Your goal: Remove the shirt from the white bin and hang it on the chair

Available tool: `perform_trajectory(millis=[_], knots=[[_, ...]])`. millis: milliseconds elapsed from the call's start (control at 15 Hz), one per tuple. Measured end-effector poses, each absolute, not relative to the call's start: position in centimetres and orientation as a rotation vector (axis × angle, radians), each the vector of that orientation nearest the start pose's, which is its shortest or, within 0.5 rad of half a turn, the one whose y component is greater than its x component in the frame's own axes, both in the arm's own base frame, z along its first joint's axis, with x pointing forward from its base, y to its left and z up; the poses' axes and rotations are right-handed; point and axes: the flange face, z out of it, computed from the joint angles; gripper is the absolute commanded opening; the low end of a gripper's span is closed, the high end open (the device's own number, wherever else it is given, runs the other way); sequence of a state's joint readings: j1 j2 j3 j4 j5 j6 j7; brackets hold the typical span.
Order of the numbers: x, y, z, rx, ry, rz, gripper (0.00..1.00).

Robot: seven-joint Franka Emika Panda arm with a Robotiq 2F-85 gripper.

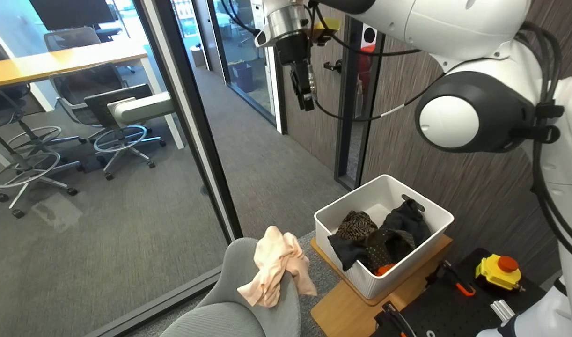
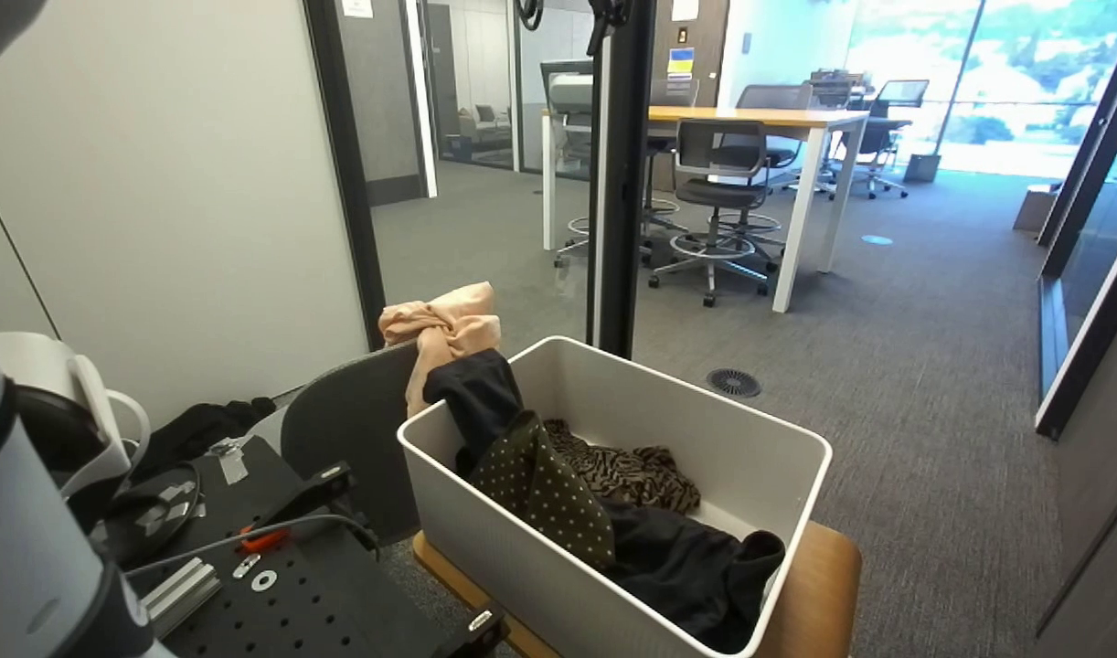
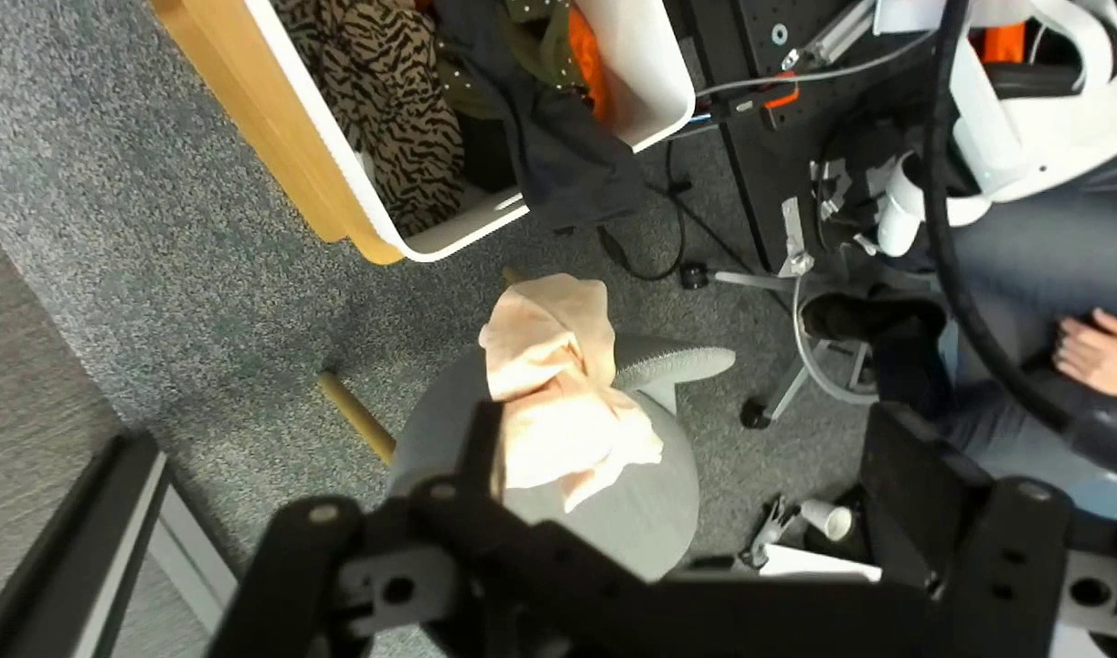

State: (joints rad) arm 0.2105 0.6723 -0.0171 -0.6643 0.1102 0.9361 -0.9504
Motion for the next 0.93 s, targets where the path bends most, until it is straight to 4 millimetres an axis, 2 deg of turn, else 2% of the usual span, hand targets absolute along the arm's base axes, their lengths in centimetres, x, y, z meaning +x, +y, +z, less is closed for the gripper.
perform_trajectory(millis=[200,467,667,933], knots=[[63.0,13.1,58.9,-2.503,-1.421,0.434,1.0],[61.5,12.2,60.2,-2.672,-1.155,0.41,1.0],[59.3,12.8,61.0,-2.754,-0.93,0.432,1.0],[55.6,14.6,62.1,-2.829,-0.636,0.432,1.0]])
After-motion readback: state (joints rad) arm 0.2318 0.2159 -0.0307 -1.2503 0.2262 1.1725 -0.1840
